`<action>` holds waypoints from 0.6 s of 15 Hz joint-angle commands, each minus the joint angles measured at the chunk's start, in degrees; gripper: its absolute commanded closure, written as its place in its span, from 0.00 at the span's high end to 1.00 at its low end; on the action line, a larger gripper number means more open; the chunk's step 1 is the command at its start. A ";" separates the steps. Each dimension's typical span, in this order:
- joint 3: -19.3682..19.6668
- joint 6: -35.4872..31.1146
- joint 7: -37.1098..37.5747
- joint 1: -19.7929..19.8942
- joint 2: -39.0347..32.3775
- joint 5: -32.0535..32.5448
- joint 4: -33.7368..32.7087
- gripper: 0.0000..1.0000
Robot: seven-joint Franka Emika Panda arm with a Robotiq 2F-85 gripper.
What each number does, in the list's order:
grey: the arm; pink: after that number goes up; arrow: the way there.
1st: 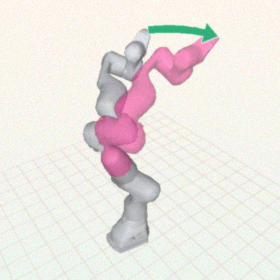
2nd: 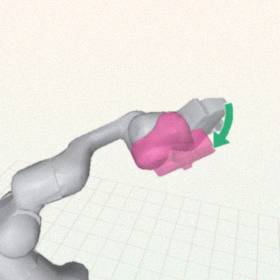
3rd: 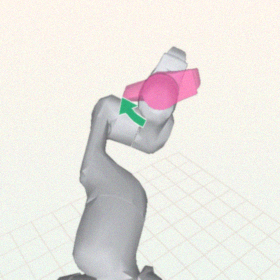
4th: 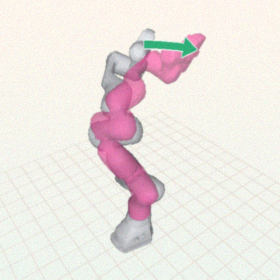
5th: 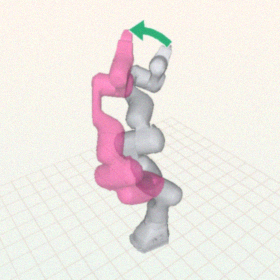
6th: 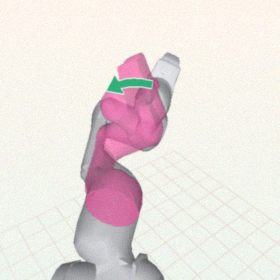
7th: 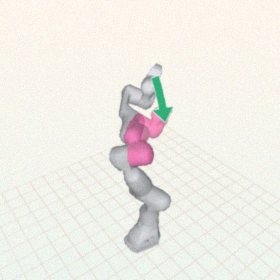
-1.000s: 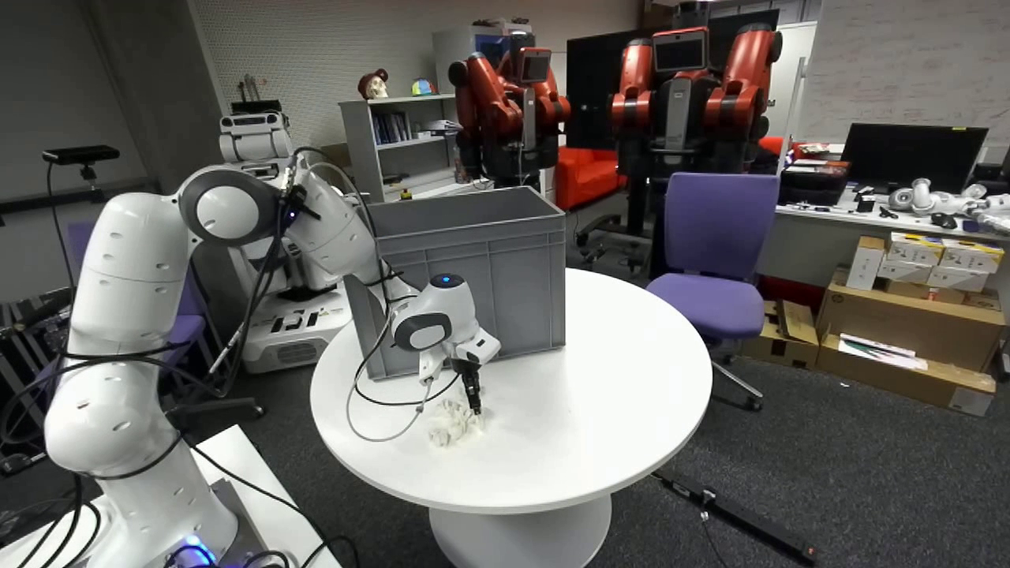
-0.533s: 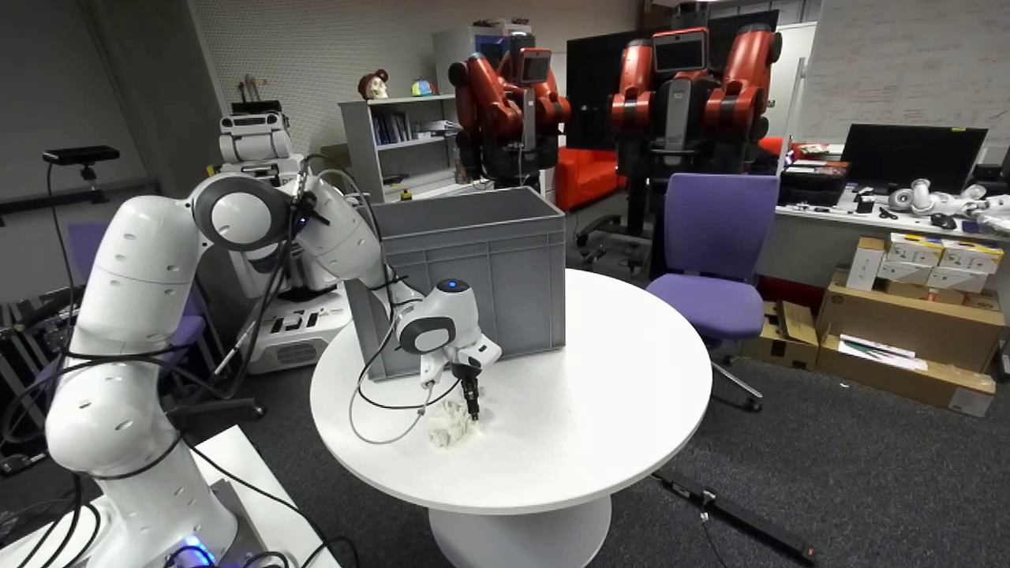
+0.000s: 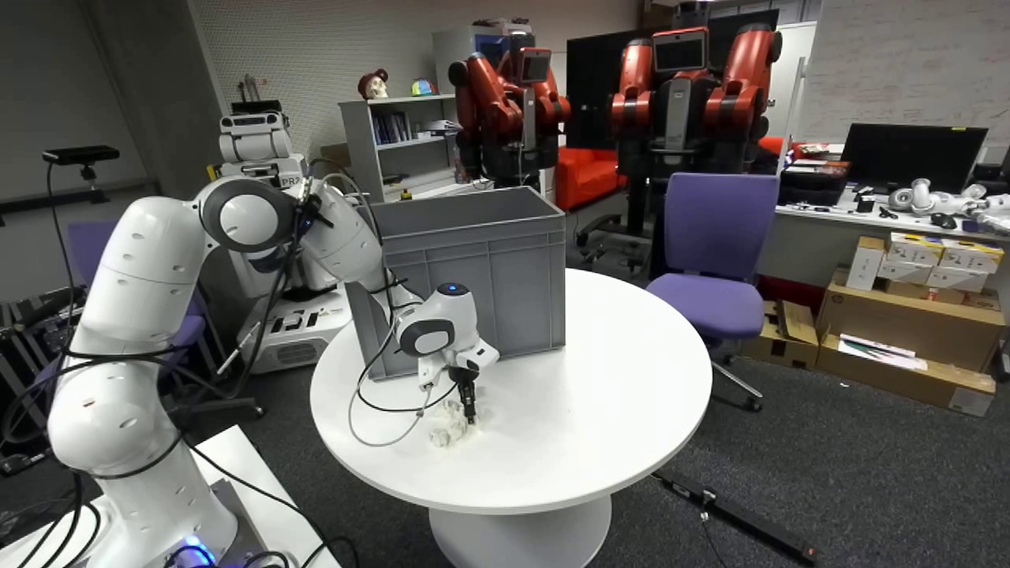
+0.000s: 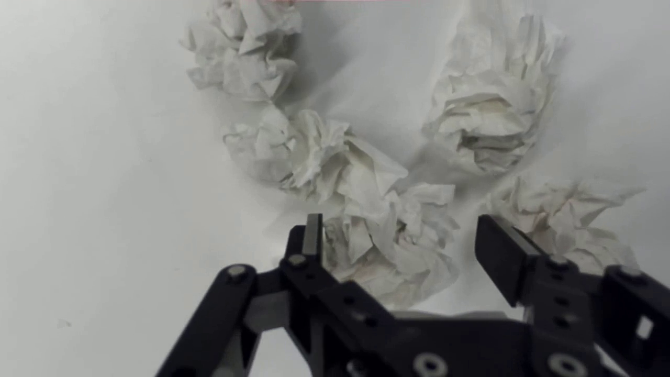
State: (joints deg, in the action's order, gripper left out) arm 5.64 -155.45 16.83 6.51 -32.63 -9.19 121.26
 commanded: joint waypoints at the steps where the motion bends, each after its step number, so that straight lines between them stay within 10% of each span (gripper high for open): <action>1: 1.70 2.49 -0.81 -1.20 0.34 1.05 -1.19 0.48; 9: 2.66 2.86 -1.65 -0.13 3.86 0.45 -0.31 0.00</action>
State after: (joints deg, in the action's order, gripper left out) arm 7.48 -155.44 16.83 5.94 -31.93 -9.13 120.64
